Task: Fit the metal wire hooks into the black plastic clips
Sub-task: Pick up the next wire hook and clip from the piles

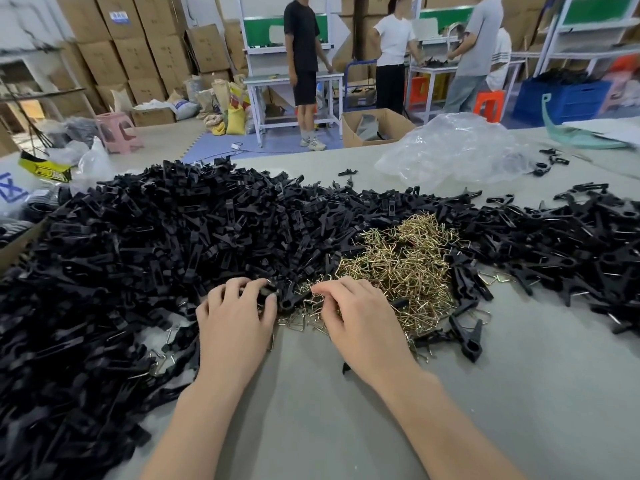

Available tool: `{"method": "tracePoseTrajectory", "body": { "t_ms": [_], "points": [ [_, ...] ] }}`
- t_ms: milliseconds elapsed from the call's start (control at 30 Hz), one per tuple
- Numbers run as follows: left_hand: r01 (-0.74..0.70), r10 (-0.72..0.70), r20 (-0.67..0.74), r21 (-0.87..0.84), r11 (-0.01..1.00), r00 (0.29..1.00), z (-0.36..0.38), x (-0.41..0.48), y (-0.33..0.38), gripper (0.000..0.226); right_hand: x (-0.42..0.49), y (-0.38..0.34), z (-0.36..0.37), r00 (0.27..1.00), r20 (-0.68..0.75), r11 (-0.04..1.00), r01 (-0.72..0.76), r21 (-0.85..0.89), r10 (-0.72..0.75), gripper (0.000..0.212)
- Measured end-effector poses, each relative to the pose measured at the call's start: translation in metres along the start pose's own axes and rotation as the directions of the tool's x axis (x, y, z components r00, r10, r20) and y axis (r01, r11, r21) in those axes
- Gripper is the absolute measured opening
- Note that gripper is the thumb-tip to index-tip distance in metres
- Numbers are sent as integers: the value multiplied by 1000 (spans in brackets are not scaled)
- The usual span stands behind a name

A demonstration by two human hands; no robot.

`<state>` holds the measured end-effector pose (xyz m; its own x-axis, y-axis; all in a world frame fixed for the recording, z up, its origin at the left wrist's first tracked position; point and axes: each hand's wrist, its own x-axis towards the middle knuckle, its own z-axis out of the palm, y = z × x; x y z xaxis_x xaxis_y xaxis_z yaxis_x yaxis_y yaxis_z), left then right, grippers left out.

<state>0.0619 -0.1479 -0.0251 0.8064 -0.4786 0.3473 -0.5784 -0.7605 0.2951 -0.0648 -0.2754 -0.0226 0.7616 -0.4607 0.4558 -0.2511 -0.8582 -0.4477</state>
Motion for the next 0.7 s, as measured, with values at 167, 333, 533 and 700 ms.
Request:
{"method": "tracePoseTrajectory", "body": {
  "t_ms": [167, 333, 533, 700],
  "points": [
    [-2, 2, -25, 17, 1000, 1000, -1, -1, 0, 22, 1, 1, 0, 1000, -6, 1000, -3, 21, 3, 27],
    [6, -2, 61, -53, 999, 998, -3, -1, -5, 25, 0, 1, -1, 1000, -18, 999, -5, 41, 6, 27],
    [23, -23, 5, -4, 1000, 1000, -14, -6, -7, 28, 0, 0, -3, 1000, -24, 997, -14, 71, 16, 27],
    [-48, 50, 18, -126, 991, 999, -15, -8, -11, 25, 0, -1, -6, 999, -29, 994, -16, 105, 19, 27]
  ]
}}
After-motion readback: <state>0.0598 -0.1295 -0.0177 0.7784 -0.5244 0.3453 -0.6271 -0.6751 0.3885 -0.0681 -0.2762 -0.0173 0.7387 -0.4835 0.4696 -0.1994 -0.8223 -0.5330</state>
